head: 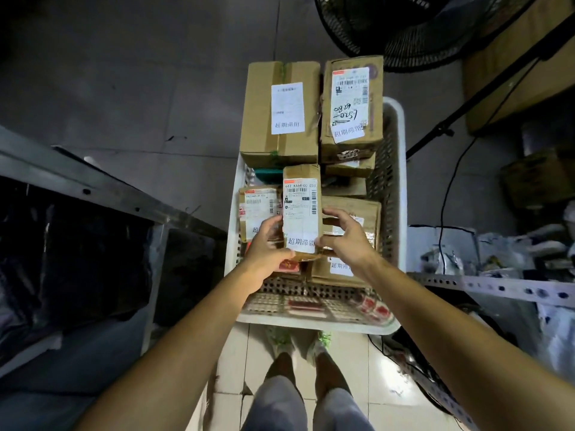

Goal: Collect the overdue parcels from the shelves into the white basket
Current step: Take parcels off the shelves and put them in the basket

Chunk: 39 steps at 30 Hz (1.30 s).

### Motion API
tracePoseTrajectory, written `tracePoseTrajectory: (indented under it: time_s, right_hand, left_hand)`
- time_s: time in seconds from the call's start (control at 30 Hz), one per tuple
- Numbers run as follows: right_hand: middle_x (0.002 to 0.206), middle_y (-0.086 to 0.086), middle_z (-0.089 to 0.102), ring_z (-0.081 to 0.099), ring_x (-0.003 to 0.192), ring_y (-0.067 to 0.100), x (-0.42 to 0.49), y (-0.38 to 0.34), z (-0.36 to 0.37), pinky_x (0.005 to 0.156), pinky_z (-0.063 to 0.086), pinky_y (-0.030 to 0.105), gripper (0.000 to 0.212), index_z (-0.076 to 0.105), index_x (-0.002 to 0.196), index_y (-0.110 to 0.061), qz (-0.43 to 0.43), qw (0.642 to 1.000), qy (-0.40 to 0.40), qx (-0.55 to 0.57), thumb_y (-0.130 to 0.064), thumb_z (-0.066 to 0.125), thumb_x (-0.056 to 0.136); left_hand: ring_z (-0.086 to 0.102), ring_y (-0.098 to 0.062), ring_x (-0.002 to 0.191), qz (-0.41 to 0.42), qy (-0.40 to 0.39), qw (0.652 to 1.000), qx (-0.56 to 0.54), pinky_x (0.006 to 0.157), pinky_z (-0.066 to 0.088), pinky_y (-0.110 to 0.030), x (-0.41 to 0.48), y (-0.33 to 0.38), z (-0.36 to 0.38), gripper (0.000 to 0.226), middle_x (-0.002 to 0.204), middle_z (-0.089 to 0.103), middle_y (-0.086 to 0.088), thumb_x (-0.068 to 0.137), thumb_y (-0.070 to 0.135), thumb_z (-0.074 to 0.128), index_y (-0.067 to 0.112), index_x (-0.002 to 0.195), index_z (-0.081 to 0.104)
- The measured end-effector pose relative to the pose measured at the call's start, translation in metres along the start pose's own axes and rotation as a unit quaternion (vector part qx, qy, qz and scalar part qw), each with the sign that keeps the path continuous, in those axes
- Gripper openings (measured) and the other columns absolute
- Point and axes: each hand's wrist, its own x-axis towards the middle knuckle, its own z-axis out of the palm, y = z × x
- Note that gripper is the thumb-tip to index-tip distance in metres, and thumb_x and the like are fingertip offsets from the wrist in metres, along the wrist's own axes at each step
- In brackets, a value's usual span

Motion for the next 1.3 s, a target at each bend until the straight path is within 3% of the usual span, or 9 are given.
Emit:
tracePoseTrajectory:
  time_s: [0.1,0.3,0.43,0.67,0.8,0.9,1.0,1.13,1.3]
  right_hand:
    - [0.128,-0.005,0.057,0.069,0.099,0.024,0.003,0.003,0.003,0.073,0.061,0.035,0.068,0.05,0.132,-0.02,-0.002,1.0,-0.006,0.005,0.018,0.067,0.078]
    - [0.122,-0.008,0.06,0.071,0.097,0.025,0.0,0.012,0.006,0.075,0.061,0.039,0.067,0.051,0.133,-0.022,0.015,0.999,-0.012,0.033,0.015,0.068,0.08]
    - [0.119,-0.009,0.063,0.071,0.096,0.023,0.005,0.013,0.002,0.069,0.06,0.033,0.066,0.052,0.132,-0.021,0.022,0.999,-0.006,0.041,0.016,0.067,0.08]
    - [0.122,-0.008,0.061,0.069,0.101,0.026,0.008,0.01,0.003,0.079,0.06,0.047,0.068,0.049,0.131,-0.022,0.025,1.0,-0.007,0.0,0.015,0.069,0.078]
    - [0.126,-0.006,0.056,0.07,0.095,0.024,0.004,0.004,0.003,0.074,0.062,0.041,0.069,0.046,0.137,-0.02,0.02,0.998,-0.01,-0.063,0.011,0.071,0.08]
    - [0.12,-0.005,0.055,0.065,0.081,0.01,0.001,-0.009,0.001,0.067,0.059,0.032,0.064,0.045,0.138,-0.019,0.012,0.987,-0.017,-0.159,0.005,0.07,0.084]
    - [0.118,-0.001,0.055,0.06,0.087,0.012,-0.001,-0.029,0.0,0.08,0.056,0.04,0.052,0.05,0.134,-0.021,0.012,0.965,-0.024,-0.261,-0.006,0.067,0.087]
    - [0.122,0.004,0.06,0.058,0.106,0.022,-0.015,-0.063,-0.001,0.093,0.051,0.042,0.042,0.054,0.128,-0.022,-0.041,0.884,-0.042,-0.463,-0.019,0.065,0.088]
    - [0.132,0.009,0.059,0.056,0.119,0.029,-0.042,-0.091,0.006,0.099,0.047,0.039,0.048,0.051,0.136,-0.017,-0.086,0.792,-0.055,-0.602,-0.025,0.062,0.091]
  left_hand:
    - [0.055,-0.024,0.127,0.008,0.004,1.0,-0.004,0.088,0.059,-0.045,0.003,-0.003,-0.005,0.083,0.144,0.048,0.007,0.077,-0.017,0.069,0.038,0.135,0.046]
    - [0.055,-0.019,0.127,0.007,0.002,0.999,0.037,0.101,0.051,-0.047,0.0,-0.006,-0.014,0.082,0.123,0.052,0.023,0.078,-0.013,0.071,0.042,0.134,0.047]
    - [0.055,-0.018,0.125,0.002,0.007,0.998,0.054,0.102,0.051,-0.048,0.004,-0.005,-0.011,0.084,0.119,0.053,0.025,0.078,-0.012,0.072,0.037,0.14,0.044]
    - [0.058,-0.023,0.124,-0.002,0.006,0.999,0.054,0.093,0.057,-0.045,0.005,-0.005,-0.01,0.087,0.133,0.052,0.017,0.077,-0.012,0.072,0.042,0.138,0.044]
    - [0.051,-0.017,0.129,0.014,0.003,0.993,0.116,0.08,0.055,-0.022,-0.002,0.003,-0.009,0.085,0.149,0.045,0.006,0.081,-0.009,0.072,0.034,0.146,0.038]
    - [0.043,-0.016,0.136,0.024,-0.002,0.983,0.184,0.091,0.042,-0.023,-0.007,0.012,-0.009,0.079,0.151,0.044,0.002,0.086,-0.003,0.069,0.024,0.151,0.033]
    - [0.046,-0.014,0.13,0.018,-0.02,0.969,0.245,0.099,0.042,-0.028,-0.014,0.025,-0.013,0.071,0.149,0.046,-0.002,0.09,0.006,0.067,0.021,0.151,0.034]
    - [0.058,-0.016,0.108,0.011,-0.021,0.955,0.295,0.078,0.05,-0.024,-0.025,0.046,-0.022,0.057,0.136,0.057,-0.007,0.093,0.015,0.066,0.018,0.146,0.044]
    - [0.058,-0.026,0.119,0.025,0.04,0.911,0.41,0.095,0.049,-0.032,-0.059,0.062,-0.044,0.054,0.141,0.054,-0.01,0.094,0.026,0.063,0.02,0.145,0.045]
